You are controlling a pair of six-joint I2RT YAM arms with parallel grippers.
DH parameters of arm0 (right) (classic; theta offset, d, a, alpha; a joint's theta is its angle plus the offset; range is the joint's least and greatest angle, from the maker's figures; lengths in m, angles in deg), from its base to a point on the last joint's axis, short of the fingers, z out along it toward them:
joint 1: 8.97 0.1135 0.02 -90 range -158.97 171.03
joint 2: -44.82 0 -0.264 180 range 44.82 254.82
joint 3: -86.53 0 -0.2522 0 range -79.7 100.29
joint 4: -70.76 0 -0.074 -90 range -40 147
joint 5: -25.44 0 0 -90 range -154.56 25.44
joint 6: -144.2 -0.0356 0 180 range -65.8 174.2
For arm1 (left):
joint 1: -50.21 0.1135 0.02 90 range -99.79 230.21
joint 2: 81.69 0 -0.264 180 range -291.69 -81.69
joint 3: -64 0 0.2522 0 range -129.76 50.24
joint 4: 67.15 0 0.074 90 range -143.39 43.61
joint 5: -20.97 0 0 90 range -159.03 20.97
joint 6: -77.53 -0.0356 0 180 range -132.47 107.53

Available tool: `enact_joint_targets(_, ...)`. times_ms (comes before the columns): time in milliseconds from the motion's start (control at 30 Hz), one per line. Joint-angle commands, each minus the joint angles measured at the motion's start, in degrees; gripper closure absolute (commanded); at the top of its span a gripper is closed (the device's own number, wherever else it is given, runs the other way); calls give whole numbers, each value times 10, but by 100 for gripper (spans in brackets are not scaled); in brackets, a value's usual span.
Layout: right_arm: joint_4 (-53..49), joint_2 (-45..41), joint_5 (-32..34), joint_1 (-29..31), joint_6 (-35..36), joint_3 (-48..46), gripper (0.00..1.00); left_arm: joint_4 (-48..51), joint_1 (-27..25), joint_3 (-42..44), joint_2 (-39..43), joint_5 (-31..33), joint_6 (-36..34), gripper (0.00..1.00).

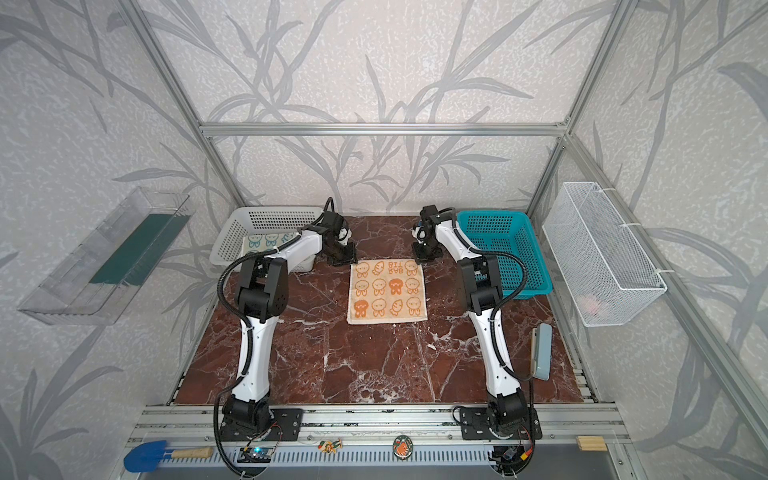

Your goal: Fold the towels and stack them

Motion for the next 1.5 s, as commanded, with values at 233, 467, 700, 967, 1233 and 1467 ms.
enact_joint_targets(233,-21,-3,-14,-2,-2,6,100,24,7,-4,-14,13,-28,98)
enact_joint_targets(467,-6,-34,-45,-11,-14,-12,100,-34,13,35,37,1,-11,100)
enact_joint_targets(700,13,-94,-55,-18,-35,-67,100,-122,21,123,114,-4,-1,100)
enact_joint_targets(967,50,-169,-61,-18,-46,-171,100,-156,23,184,155,-17,5,100)
enact_joint_targets(1233,82,-253,-79,-17,-69,-276,100,-203,21,298,239,12,40,100)
enact_joint_targets(1467,106,-311,-92,-15,-84,-367,100,-243,18,403,318,16,89,100)
